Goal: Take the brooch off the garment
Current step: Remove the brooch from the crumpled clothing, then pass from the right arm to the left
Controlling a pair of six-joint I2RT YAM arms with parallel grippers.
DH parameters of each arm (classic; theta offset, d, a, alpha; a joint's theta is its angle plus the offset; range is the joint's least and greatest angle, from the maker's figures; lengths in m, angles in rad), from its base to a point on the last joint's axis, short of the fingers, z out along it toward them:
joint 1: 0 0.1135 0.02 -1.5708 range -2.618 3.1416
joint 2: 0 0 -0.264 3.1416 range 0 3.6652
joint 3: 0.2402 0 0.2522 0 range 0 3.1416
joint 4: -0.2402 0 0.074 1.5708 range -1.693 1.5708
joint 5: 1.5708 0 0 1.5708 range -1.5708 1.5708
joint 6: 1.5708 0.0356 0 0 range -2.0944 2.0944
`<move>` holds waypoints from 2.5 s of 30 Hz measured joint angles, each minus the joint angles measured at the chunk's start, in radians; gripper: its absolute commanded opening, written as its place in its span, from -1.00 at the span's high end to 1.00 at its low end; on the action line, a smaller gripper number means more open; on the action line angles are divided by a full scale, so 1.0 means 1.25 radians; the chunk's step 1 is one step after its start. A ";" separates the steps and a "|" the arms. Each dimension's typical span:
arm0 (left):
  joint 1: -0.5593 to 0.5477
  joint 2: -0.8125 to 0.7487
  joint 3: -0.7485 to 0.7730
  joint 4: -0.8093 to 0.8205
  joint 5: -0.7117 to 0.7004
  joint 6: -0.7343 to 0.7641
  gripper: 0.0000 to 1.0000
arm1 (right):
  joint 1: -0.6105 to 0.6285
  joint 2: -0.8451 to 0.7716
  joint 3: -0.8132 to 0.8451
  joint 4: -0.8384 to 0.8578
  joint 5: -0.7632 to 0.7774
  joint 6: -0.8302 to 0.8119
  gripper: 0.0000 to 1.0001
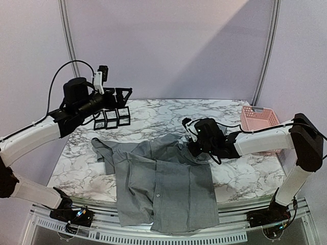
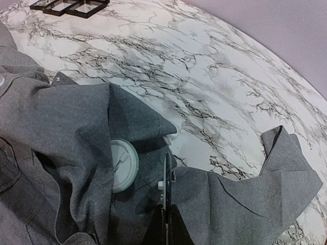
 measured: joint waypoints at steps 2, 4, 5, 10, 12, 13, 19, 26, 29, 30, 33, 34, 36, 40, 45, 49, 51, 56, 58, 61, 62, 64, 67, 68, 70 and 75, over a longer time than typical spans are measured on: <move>0.002 -0.016 0.019 -0.026 -0.012 0.000 -0.99 | -0.011 -0.010 0.000 -0.007 -0.011 0.005 1.00; 0.002 -0.023 0.047 -0.056 -0.018 0.003 -0.99 | -0.037 -0.038 0.000 -0.017 -0.047 0.017 1.00; 0.002 -0.028 0.056 -0.068 -0.019 0.006 -0.99 | -0.056 -0.057 0.001 -0.019 -0.071 0.024 1.00; 0.003 -0.045 0.054 -0.121 0.016 0.023 -0.99 | -0.158 -0.150 0.059 -0.042 -0.227 0.050 1.00; 0.001 -0.037 0.051 -0.146 0.049 0.030 -0.98 | -0.183 -0.168 0.107 -0.063 -0.291 0.052 1.00; -0.003 -0.031 0.051 -0.155 0.070 0.036 -0.98 | -0.188 -0.172 0.130 -0.074 -0.316 0.053 1.00; -0.049 0.010 0.051 -0.182 0.249 0.074 -0.95 | -0.191 -0.174 0.247 -0.154 -0.500 0.053 1.00; -0.103 0.050 0.051 -0.156 0.461 0.076 -0.93 | -0.191 -0.164 0.322 -0.259 -0.728 0.067 1.00; -0.107 0.075 0.051 -0.142 0.514 0.058 -0.92 | -0.191 -0.148 0.365 -0.288 -0.817 0.070 1.00; -0.108 0.082 0.051 -0.138 0.527 0.051 -0.92 | -0.191 -0.145 0.370 -0.293 -0.837 0.072 1.00; -0.109 0.101 0.051 -0.113 0.565 0.028 -0.92 | -0.185 -0.132 0.371 -0.305 -0.895 0.080 1.00; -0.109 0.109 0.051 -0.102 0.581 0.018 -0.91 | -0.182 -0.124 0.371 -0.307 -0.910 0.084 1.00; -0.110 0.113 0.051 -0.096 0.590 0.011 -0.92 | -0.175 -0.107 0.371 -0.310 -0.934 0.087 1.00; -0.111 0.117 0.051 -0.078 0.602 -0.011 -0.86 | -0.156 -0.070 0.383 -0.332 -0.961 0.089 1.00; -0.113 0.139 0.052 -0.054 0.620 -0.041 -0.53 | -0.143 -0.039 0.394 -0.343 -0.990 0.088 1.00; -0.115 0.166 0.052 -0.049 0.630 -0.056 -0.26 | -0.142 -0.036 0.395 -0.341 -1.016 0.089 1.00; -0.115 0.176 0.053 -0.049 0.633 -0.059 -0.14 | -0.140 -0.036 0.395 -0.340 -1.024 0.089 1.00; -0.117 0.182 0.055 -0.049 0.639 -0.069 0.06 | -0.137 -0.035 0.395 -0.339 -1.037 0.089 1.00; -0.117 0.183 0.055 -0.049 0.640 -0.072 0.11 | -0.136 -0.032 0.395 -0.337 -1.041 0.089 1.00; -0.117 0.187 0.056 -0.049 0.641 -0.075 0.20 | -0.130 -0.020 0.398 -0.336 -1.043 0.089 1.00; -0.117 0.189 0.056 -0.049 0.641 -0.076 0.23 | -0.128 -0.015 0.398 -0.336 -1.043 0.089 1.00; -0.118 0.192 0.058 -0.050 0.641 -0.075 0.30 | -0.127 -0.007 0.403 -0.338 -1.043 0.089 1.00; -0.118 0.196 0.063 -0.051 0.642 -0.077 0.51 | -0.123 0.001 0.409 -0.340 -1.042 0.089 1.00; -0.118 0.196 0.064 -0.051 0.643 -0.078 0.57 | -0.123 0.002 0.409 -0.341 -1.042 0.089 1.00; -0.119 0.197 0.066 -0.051 0.646 -0.077 0.72 | -0.122 0.002 0.409 -0.341 -1.042 0.089 1.00; -0.121 0.197 0.069 -0.052 0.654 -0.078 0.88 | -0.122 0.006 0.413 -0.342 -1.040 0.089 1.00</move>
